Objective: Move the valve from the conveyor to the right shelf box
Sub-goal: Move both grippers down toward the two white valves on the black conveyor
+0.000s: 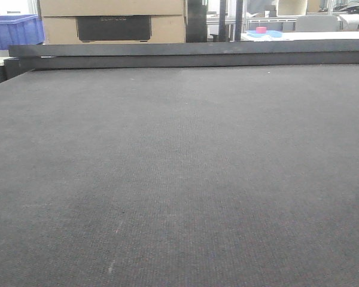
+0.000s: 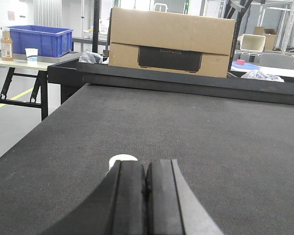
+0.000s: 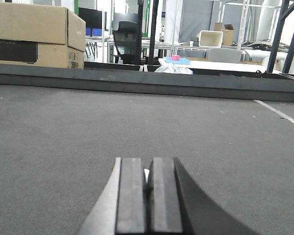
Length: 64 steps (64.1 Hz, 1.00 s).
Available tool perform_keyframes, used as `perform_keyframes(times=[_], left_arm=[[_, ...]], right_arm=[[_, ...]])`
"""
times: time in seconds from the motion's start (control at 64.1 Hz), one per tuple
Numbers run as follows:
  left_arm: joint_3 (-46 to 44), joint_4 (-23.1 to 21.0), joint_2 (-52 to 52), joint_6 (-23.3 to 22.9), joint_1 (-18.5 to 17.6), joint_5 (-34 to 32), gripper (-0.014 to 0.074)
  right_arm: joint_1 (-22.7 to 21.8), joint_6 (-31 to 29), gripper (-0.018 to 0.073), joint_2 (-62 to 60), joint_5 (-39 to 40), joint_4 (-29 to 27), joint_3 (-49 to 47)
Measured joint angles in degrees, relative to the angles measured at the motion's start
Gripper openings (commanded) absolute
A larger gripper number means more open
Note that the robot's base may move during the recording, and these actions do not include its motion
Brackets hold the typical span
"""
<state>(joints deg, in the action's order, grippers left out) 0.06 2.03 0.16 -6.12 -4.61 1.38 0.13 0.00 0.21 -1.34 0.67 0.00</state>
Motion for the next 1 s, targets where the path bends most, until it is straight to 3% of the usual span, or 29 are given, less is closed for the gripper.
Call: perform_keyframes(times=[0.89, 0.999], left_arm=[[0.0, 0.0, 0.0, 0.0, 0.0, -0.8, -0.0111], [-3.3, 0.0, 0.0, 0.0, 0.0, 4.5, -0.0111]], right_arm=[[0.0, 0.0, -0.0168, 0.0, 2.0, 0.0, 0.0], [0.0, 0.0, -0.0168, -0.1, 0.4, 0.0, -1.0]])
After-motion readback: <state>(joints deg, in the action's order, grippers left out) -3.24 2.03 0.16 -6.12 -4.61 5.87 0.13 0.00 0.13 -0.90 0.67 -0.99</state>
